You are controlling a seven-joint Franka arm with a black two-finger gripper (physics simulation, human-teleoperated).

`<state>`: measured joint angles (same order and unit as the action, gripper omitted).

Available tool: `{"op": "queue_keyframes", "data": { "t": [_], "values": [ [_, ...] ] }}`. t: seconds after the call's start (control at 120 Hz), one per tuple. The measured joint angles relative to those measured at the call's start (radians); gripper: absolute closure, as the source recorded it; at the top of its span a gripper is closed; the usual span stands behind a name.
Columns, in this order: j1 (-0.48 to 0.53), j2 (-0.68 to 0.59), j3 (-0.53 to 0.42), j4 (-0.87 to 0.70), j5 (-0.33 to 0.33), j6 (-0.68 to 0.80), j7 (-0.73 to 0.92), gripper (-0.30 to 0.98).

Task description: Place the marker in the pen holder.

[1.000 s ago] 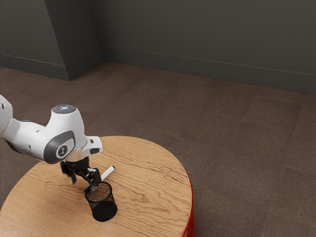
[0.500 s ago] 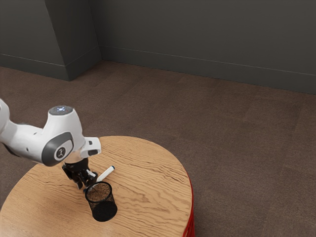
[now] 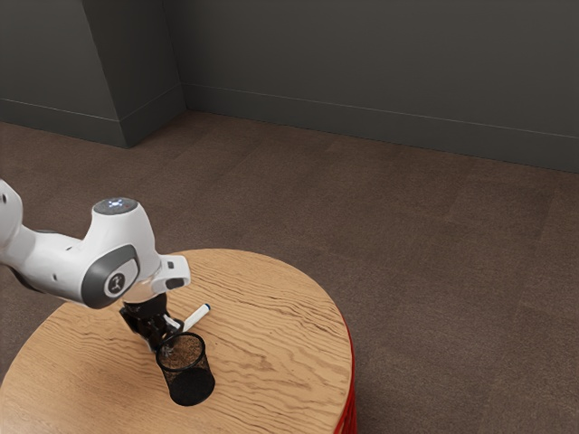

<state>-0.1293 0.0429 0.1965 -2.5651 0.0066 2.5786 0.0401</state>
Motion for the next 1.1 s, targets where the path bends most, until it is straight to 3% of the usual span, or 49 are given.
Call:
{"op": "queue_keyframes", "data": {
  "t": [0.533, 1.1],
  "values": [
    [0.002, -0.006, 0.0, 0.007, -0.009, 0.008, 0.013, 0.66],
    [0.008, -0.155, 0.001, 0.035, 0.067, 0.004, 0.018, 0.68]
  ]
}}
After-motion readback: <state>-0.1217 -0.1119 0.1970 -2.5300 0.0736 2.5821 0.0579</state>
